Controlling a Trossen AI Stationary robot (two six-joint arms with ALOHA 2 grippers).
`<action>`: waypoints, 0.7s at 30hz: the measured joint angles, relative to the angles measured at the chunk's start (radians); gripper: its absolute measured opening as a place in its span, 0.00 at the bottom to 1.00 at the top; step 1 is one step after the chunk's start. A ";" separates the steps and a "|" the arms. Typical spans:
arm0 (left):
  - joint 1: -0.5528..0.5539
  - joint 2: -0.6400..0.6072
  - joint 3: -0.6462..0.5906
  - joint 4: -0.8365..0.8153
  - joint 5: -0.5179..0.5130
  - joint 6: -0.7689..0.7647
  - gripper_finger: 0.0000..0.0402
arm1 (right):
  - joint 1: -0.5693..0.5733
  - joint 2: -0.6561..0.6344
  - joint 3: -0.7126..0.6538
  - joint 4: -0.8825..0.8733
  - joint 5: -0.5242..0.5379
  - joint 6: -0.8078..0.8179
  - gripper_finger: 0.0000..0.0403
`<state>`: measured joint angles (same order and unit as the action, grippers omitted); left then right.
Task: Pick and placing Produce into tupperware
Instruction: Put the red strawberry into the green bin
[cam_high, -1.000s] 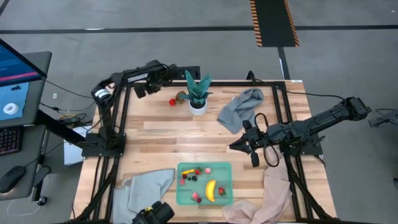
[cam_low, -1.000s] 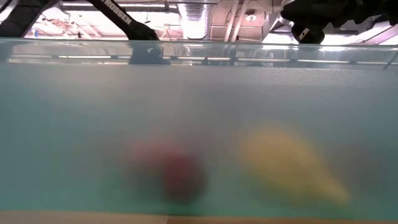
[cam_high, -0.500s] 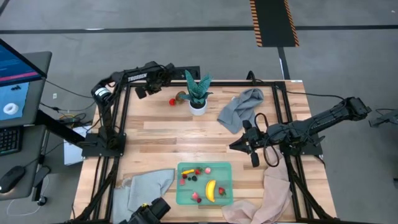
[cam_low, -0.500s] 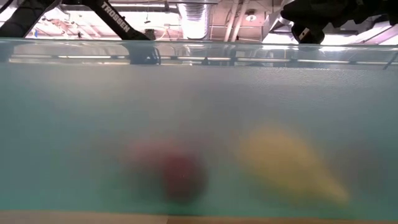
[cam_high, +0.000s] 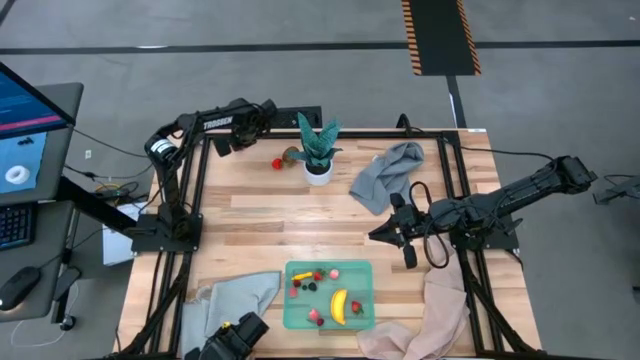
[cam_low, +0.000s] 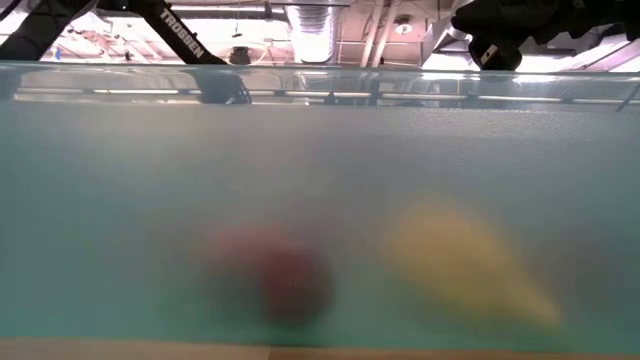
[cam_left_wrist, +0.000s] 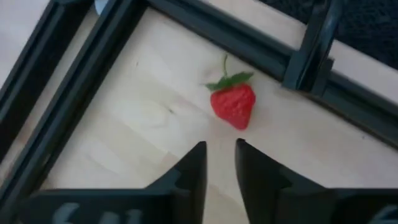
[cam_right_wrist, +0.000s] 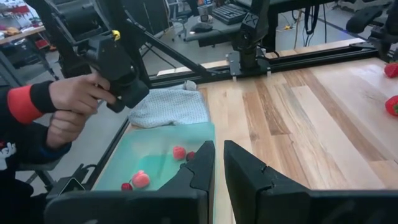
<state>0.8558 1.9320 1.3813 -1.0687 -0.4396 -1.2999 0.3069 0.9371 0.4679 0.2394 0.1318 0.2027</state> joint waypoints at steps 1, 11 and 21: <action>0.000 0.000 -0.003 0.010 0.002 0.001 0.21 | 0.000 0.000 0.000 0.000 0.000 0.000 0.15; 0.026 0.000 -0.046 0.060 0.014 -0.013 0.43 | 0.000 0.000 0.000 0.000 0.000 0.000 0.15; 0.048 -0.001 -0.063 0.097 0.009 0.029 0.49 | 0.000 0.000 0.000 0.000 0.000 0.000 0.15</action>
<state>0.9038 1.9312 1.3183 -0.9720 -0.4310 -1.2709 0.3065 0.9371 0.4679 0.2396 0.1318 0.2025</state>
